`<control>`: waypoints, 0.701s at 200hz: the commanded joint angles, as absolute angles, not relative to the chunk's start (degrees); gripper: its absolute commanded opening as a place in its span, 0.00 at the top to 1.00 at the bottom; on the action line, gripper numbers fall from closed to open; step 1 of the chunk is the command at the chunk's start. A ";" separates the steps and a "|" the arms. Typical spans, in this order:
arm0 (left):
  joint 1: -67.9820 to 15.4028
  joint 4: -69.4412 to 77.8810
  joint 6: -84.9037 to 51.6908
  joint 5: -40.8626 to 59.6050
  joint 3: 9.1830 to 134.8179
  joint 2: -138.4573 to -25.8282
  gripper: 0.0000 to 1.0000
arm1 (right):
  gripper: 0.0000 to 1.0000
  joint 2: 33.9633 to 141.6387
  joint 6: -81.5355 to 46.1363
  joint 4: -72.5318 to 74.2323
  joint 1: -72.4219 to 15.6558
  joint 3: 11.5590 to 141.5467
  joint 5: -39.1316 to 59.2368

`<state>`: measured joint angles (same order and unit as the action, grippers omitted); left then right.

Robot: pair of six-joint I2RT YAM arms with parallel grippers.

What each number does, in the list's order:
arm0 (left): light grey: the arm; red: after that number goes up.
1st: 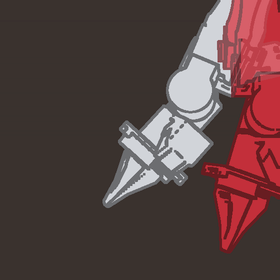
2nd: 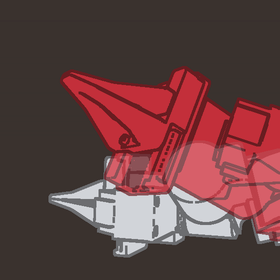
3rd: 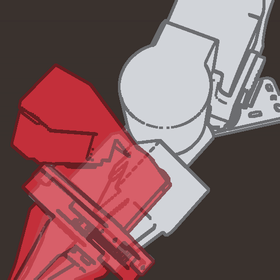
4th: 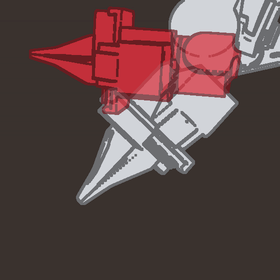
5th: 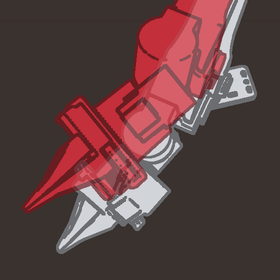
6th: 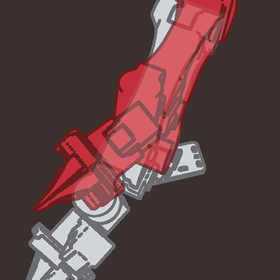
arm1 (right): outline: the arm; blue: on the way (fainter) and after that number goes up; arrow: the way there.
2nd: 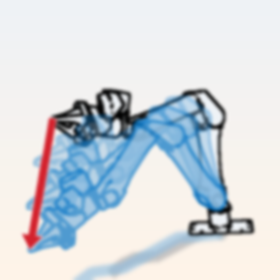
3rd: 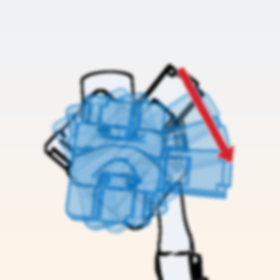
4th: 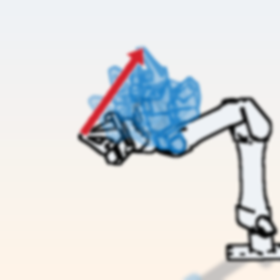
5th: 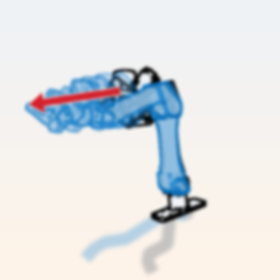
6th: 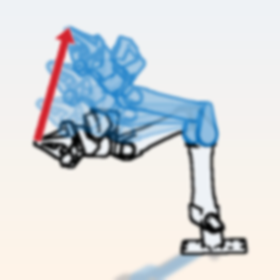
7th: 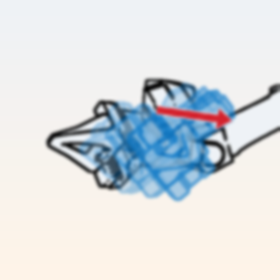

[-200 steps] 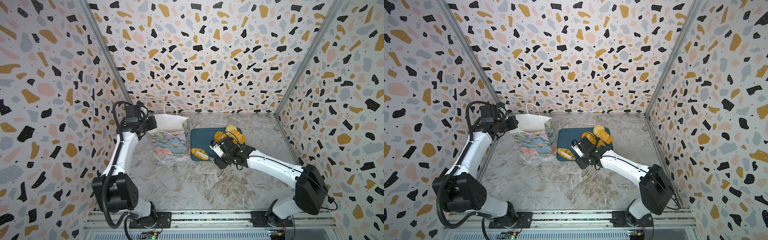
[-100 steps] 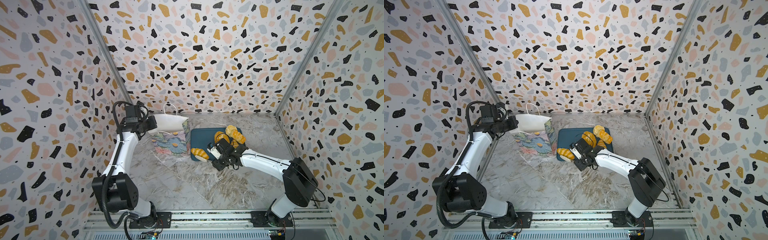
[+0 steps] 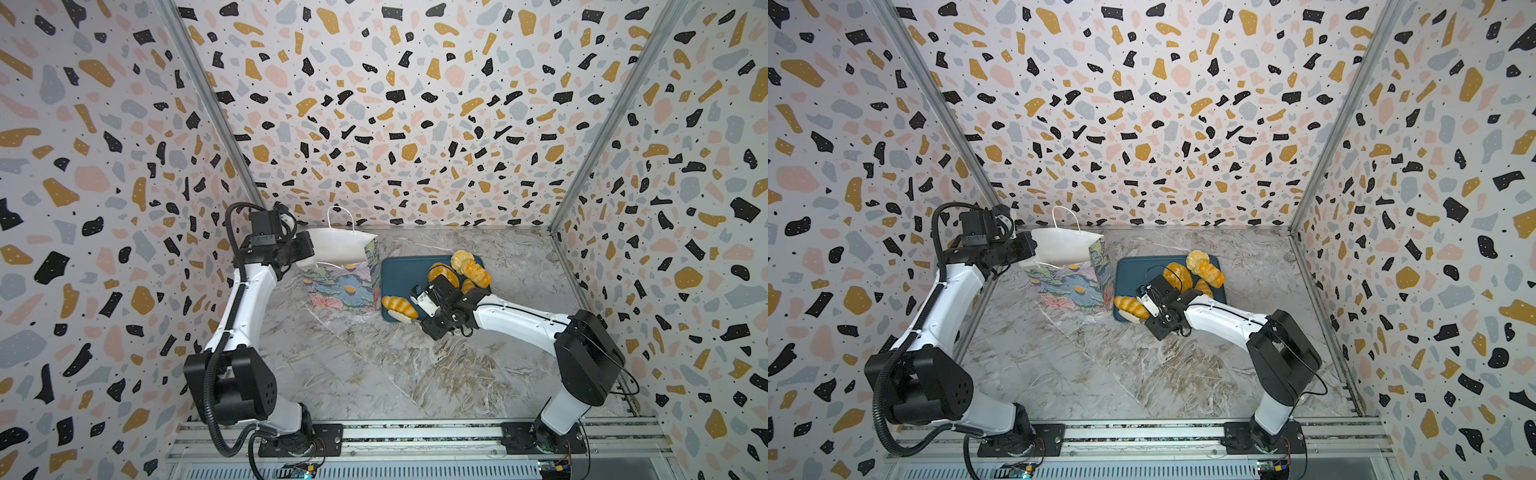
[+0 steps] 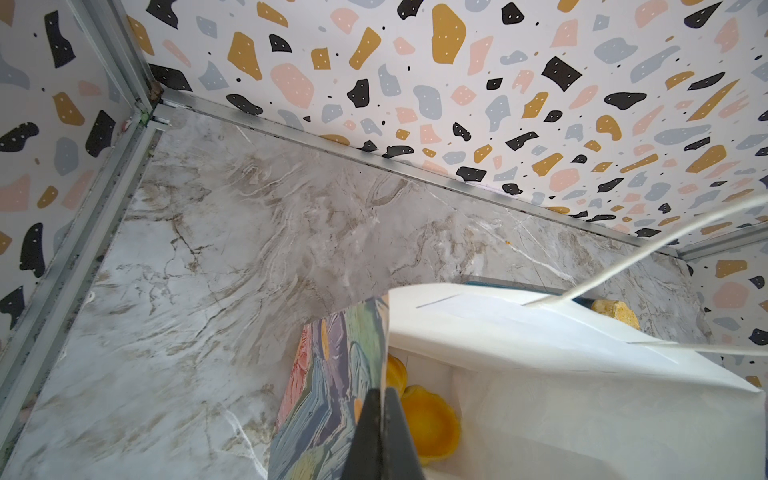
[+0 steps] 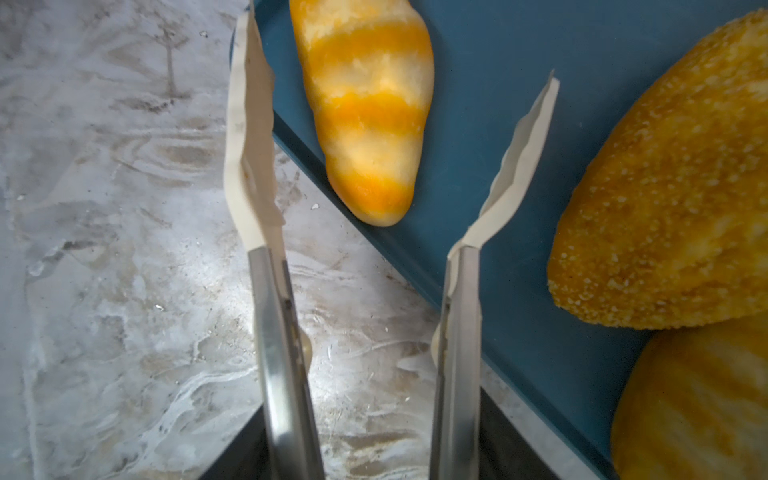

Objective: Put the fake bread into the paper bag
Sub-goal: 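Lower the open tongs around the elongated striped roll nearest the bag, then close the tongs on the elongated striped roll with the right gripper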

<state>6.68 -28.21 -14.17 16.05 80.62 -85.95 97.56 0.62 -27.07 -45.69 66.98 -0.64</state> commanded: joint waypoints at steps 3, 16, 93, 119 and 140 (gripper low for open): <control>6.59 -27.88 -14.20 16.73 79.66 -85.16 1.00 | 0.39 98.03 1.80 -29.41 -46.18 70.64 -1.66; 6.59 -27.87 -14.16 16.73 79.56 -85.15 1.00 | 0.40 98.27 1.90 -29.51 -46.32 71.09 -1.75; 6.58 -27.83 -14.17 16.78 79.55 -85.08 1.00 | 0.56 100.46 1.99 -32.29 -47.70 73.41 -3.98; 6.59 -27.79 -14.18 16.77 79.49 -85.14 1.00 | 0.63 101.07 1.64 -33.24 -48.16 73.17 -4.89; 6.59 -27.79 -14.19 16.84 79.48 -85.17 1.00 | 0.69 100.59 1.13 -33.31 -48.47 72.53 -5.29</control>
